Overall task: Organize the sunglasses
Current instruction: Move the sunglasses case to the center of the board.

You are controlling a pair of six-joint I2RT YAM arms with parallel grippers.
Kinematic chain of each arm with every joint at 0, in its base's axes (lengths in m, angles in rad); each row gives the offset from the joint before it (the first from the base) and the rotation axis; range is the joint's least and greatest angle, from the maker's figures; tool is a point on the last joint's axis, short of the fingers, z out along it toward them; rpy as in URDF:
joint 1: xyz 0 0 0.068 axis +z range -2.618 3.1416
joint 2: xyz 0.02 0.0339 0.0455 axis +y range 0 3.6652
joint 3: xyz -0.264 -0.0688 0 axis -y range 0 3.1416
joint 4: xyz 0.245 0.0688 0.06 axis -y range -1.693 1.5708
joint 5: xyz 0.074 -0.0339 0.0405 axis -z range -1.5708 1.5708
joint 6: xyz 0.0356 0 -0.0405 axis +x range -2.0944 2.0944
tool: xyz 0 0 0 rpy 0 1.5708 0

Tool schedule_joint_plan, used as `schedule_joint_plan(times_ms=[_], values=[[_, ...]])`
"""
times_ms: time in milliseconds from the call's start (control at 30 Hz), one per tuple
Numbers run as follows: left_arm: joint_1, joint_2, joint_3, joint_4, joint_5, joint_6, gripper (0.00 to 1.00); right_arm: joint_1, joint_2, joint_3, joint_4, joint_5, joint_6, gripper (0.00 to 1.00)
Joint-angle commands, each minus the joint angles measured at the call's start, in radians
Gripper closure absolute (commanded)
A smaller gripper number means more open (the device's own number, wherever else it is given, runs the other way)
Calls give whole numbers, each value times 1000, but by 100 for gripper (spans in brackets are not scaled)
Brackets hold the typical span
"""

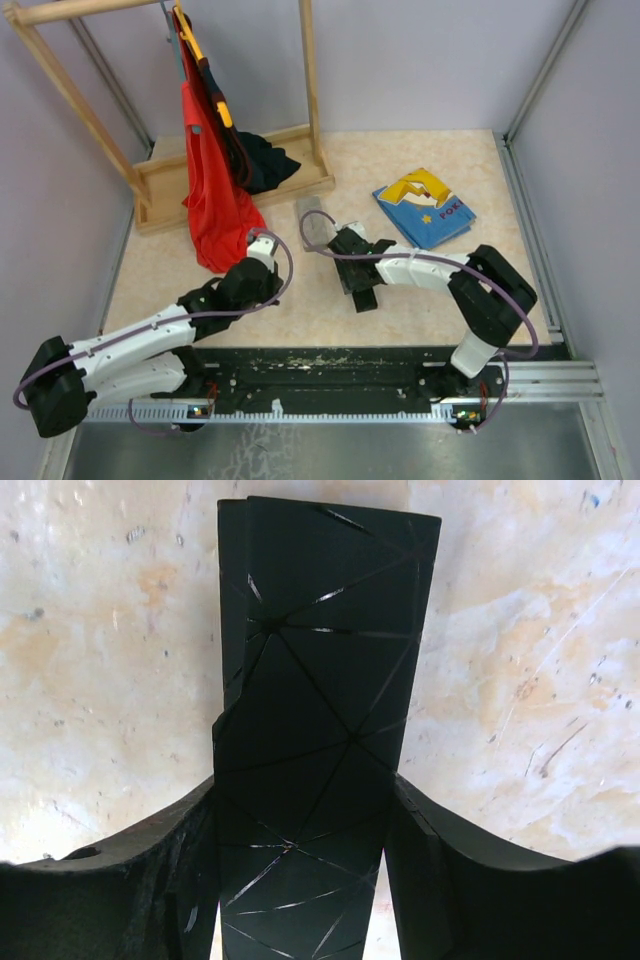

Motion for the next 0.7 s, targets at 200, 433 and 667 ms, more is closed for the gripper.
schedule_joint_plan(times_ms=[200,433,667], values=[[-1,-47,-39,16,6,-23,100,-92,183,245,33,17,-65,67],[0,-62,-46,8,12,-32,100,-184,324,406,47,-51,-134,66],[-1,-65,-36,-4,-4,-27,100,-249,445,560,37,-91,-173,63]])
